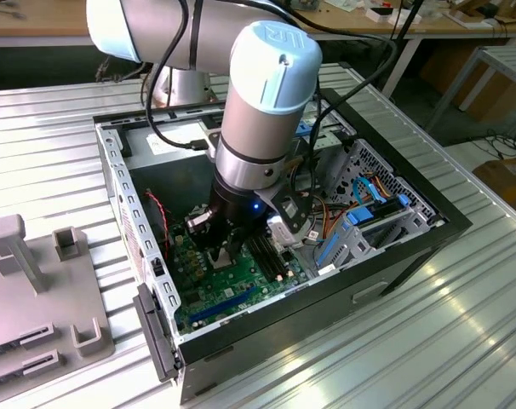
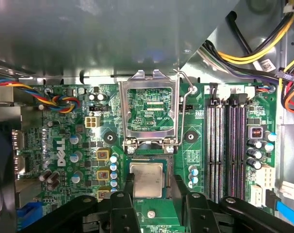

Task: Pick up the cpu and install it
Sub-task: 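Place the cpu into insertion slot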

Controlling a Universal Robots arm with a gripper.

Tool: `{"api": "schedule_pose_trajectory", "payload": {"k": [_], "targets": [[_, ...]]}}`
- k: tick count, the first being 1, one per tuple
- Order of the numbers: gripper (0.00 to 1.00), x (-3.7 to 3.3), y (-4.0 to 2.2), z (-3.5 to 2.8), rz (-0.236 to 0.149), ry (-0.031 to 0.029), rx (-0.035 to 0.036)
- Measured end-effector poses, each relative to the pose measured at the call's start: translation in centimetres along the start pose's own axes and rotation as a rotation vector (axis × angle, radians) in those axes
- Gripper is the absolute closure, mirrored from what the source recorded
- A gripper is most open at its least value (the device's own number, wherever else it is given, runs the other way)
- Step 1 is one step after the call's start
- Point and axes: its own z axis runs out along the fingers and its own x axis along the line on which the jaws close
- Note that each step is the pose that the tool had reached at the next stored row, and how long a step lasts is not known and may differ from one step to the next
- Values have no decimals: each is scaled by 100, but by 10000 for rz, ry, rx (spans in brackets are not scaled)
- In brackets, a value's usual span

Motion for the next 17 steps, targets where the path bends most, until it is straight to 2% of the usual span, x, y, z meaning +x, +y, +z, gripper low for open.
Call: {"api": "schedule_pose_trajectory", "payload": {"k": [6,8,10,14,17], "targets": [[56,24,-1,38,0,3,-19],[56,55,-1,40,0,3,-58],[56,56,0,54,-1,0,-76],[56,54,-1,133,-1,2,-82],[56,40,-1,151,-2,4,-80]]}}
